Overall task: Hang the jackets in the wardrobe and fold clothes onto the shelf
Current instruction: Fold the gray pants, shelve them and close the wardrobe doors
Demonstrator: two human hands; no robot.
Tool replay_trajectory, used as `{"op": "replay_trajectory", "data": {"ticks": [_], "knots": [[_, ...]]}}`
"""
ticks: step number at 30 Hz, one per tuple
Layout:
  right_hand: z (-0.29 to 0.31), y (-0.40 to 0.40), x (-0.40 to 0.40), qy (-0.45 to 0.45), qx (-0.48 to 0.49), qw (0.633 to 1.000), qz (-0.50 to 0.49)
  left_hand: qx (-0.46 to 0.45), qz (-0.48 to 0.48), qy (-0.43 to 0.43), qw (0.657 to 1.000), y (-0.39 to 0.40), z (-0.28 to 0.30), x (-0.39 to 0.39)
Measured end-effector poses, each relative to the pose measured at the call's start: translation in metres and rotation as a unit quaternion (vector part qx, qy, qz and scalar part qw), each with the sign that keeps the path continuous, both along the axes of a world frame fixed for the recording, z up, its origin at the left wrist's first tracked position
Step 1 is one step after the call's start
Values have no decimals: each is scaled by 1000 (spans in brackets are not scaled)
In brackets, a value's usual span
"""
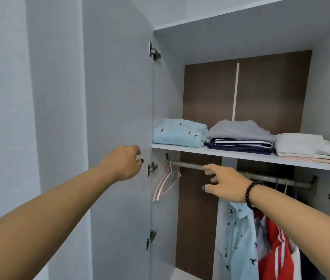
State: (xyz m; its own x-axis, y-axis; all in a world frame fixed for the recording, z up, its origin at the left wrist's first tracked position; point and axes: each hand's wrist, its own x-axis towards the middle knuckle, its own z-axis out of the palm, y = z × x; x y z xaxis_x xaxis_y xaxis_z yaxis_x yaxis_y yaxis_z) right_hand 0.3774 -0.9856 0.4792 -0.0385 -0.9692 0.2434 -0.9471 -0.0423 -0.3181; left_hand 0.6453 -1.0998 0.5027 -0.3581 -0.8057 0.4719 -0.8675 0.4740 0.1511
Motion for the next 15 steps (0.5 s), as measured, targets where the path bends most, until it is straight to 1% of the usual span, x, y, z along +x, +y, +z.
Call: {"op": "replay_trajectory", "data": {"ticks": [4,8,10,13,15], "knots": [[-7,-15,47,64,-7,995,72,-17,44,34,998,2,11,48],[-13,-39,102,137,-32,980,143,-69,70,79,992,-7,20,80],[-17,-54,130,182,-53,966,175,-97,95,87,987,-15,22,91],[-26,-84,176,254,-117,939,203,-121,152,89,977,-33,25,108],[-36,-103,204,298,-147,913,237,-117,146,93,978,-44,29,114]]}}
